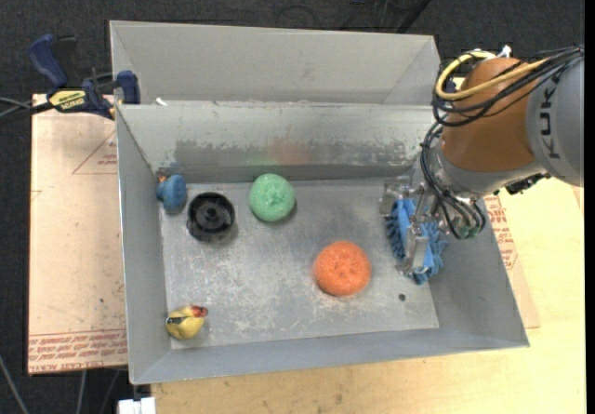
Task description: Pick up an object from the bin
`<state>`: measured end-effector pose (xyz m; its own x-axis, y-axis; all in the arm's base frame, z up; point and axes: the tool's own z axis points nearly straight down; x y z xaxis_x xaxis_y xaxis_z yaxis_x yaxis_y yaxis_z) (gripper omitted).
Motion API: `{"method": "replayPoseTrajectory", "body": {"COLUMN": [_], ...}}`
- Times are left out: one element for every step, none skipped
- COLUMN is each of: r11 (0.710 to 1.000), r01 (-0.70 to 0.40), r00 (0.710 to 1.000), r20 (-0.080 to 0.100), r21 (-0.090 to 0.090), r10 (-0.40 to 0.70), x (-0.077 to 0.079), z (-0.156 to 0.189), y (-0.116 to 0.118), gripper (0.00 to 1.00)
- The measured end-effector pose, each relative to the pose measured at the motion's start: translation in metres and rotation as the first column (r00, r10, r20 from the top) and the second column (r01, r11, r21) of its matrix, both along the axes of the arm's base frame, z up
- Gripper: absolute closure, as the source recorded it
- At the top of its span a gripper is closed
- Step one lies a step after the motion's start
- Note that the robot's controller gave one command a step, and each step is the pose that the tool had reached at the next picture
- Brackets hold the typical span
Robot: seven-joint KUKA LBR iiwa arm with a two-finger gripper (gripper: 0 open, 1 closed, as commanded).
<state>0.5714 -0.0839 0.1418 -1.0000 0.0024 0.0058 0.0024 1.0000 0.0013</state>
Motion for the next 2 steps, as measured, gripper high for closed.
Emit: {"method": "replayPoseTrajectory", "body": {"r11": [1.0, 1.0], "r01": [-0.002, -0.002], "r00": [1.0, 1.0], "r20": [0.006, 0.007], "r21": [-0.001, -0.001], "r10": [0.002, 0.002], "x": [0.0014, 0.0006], "z": [0.0046, 0.0047], "y": [0.0002, 0.0005], "gripper": [0.0, 0.0]}}
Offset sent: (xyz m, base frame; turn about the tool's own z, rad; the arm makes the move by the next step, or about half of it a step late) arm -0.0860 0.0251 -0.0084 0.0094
